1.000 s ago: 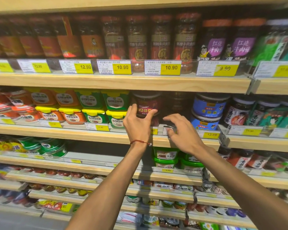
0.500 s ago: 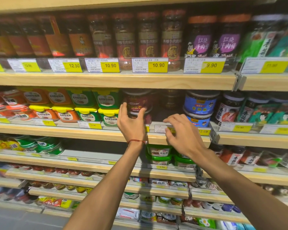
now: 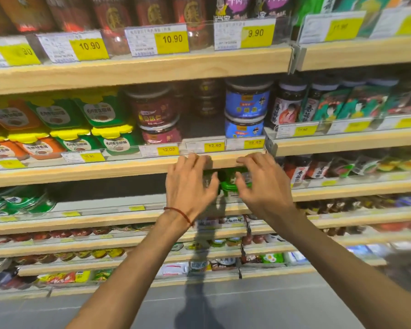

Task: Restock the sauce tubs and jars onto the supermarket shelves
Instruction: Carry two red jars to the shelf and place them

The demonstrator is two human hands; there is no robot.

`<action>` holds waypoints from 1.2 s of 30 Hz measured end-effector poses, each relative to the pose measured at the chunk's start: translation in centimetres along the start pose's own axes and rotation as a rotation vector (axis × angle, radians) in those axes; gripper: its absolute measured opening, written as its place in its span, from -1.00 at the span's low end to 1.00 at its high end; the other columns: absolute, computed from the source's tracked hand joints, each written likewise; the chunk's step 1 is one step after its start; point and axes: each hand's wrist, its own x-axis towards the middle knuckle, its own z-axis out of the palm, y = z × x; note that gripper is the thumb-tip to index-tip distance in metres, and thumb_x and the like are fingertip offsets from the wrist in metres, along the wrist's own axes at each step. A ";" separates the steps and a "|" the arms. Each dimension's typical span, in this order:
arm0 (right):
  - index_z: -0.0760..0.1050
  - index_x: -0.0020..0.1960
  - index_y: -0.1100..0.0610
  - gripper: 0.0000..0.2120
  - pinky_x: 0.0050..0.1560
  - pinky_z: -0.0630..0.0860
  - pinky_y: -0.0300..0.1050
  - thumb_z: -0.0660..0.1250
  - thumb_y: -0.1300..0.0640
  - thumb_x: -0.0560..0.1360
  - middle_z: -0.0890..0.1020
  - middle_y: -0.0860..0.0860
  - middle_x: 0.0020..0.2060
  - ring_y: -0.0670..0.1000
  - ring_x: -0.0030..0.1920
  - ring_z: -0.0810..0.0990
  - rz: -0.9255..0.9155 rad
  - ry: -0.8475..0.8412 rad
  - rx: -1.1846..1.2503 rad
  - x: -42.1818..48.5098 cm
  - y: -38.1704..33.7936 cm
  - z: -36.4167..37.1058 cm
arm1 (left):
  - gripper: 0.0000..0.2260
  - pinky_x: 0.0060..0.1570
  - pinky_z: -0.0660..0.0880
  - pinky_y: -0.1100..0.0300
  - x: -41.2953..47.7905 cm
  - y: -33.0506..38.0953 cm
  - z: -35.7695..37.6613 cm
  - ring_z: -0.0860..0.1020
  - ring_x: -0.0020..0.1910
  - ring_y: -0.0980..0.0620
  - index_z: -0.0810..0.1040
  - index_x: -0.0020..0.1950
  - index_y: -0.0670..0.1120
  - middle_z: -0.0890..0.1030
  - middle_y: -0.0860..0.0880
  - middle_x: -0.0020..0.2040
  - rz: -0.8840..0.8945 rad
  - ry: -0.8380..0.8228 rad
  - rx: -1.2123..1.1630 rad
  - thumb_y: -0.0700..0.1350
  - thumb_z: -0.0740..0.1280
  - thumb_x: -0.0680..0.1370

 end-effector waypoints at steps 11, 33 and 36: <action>0.56 0.26 0.13 -0.68 -0.01 0.56 0.05 0.35 0.02 0.57 0.55 0.08 0.19 0.16 0.19 0.50 0.476 -0.009 -0.128 -16.0 2.4 -1.4 | -0.65 0.03 0.44 0.01 -6.1 6.2 6.8 0.56 0.06 -0.06 0.59 0.19 -0.02 0.61 0.01 0.06 0.330 -0.380 -0.149 0.16 0.28 0.54; 0.59 0.16 0.11 -0.71 0.05 0.55 0.07 0.40 -0.02 0.51 0.60 0.08 0.09 0.16 0.15 0.54 1.163 0.063 -0.372 -47.1 28.4 -22.8 | -0.60 0.17 0.48 0.02 -19.1 52.8 19.4 0.60 0.17 -0.08 0.58 0.28 0.02 0.66 0.01 0.16 0.788 -0.709 -0.472 0.17 0.30 0.52; 0.59 0.16 0.12 -0.70 0.04 0.55 0.08 0.41 -0.01 0.49 0.61 0.09 0.09 0.18 0.13 0.55 1.166 0.059 -0.397 -47.9 33.0 -24.4 | -0.58 0.23 0.47 0.01 -18.9 57.1 21.6 0.56 0.22 -0.08 0.55 0.33 0.02 0.64 0.00 0.21 0.804 -0.733 -0.450 0.18 0.29 0.54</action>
